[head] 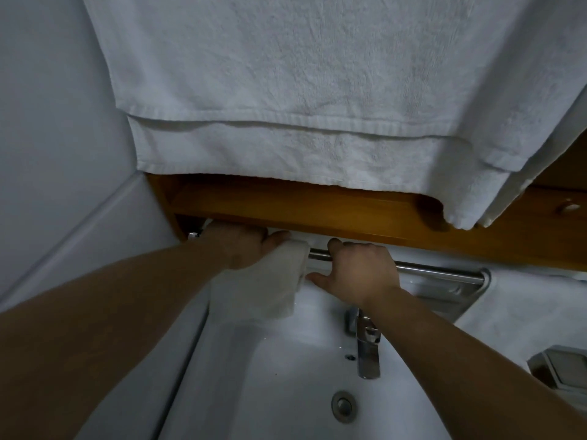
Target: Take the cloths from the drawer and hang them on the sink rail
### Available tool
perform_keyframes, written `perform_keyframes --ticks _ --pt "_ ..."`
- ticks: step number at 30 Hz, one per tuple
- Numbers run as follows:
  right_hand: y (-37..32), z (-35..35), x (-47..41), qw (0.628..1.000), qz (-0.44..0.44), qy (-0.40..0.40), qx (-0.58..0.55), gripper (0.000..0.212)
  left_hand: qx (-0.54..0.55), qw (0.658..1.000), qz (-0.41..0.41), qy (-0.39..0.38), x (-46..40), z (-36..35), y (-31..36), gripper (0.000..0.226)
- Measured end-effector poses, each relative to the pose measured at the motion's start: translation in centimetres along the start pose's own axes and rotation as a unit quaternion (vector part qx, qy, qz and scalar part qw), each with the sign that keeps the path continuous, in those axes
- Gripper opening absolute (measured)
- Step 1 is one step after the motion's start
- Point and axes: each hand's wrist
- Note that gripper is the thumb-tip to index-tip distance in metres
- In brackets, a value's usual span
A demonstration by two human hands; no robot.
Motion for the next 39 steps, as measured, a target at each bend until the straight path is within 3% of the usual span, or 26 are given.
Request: perform_keyframes --ticks 4,6,9,11,15,19,31,36,39 --pt "0.0 0.1 0.0 1.0 0.0 -0.004 0.0 0.064 0.02 0.997 0.019 -0.076 -1.3 1.0 -0.5 0.105" --pt "-0.1 0.2 0.0 1.0 0.001 -0.007 -0.005 0.063 -0.001 0.998 -0.006 -0.063 -1.2 0.9 -0.3 0.092" --pt "-0.1 0.2 0.1 1.0 -0.003 -0.001 -0.006 0.062 -0.024 0.994 -0.101 0.047 0.1 0.5 1.9 0.081" --pt "-0.1 0.2 0.0 1.0 -0.004 -0.003 -0.007 0.062 -0.034 0.995 -0.083 0.048 0.9 0.3 2.6 0.072" --pt "-0.1 0.4 0.1 1.0 0.0 -0.001 -0.01 0.061 -0.081 0.991 -0.067 0.087 2.0 -1.3 2.5 0.084" --pt "-0.1 0.5 0.1 1.0 0.002 -0.007 -0.013 0.062 -0.099 0.981 -0.049 0.159 2.8 -3.5 1.7 0.071" --pt "0.1 0.5 0.0 1.0 0.003 -0.011 -0.016 0.058 -0.091 0.964 -0.108 0.224 0.2 -3.1 1.5 0.059" --pt "0.4 0.7 -0.1 0.999 0.029 -0.025 -0.024 0.058 -0.092 0.968 -0.106 0.208 1.9 -3.5 2.0 0.056" --pt "0.5 0.9 -0.1 0.998 0.043 -0.034 -0.025 0.055 -0.093 0.96 -0.12 0.237 3.2 -2.7 3.2 0.055"
Point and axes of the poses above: each hand's wrist, its own x-axis away from the middle knuckle, its own z-axis out of the back of the hand, y = z × x, and after that the axes turned 13 degrees about x, right-handed
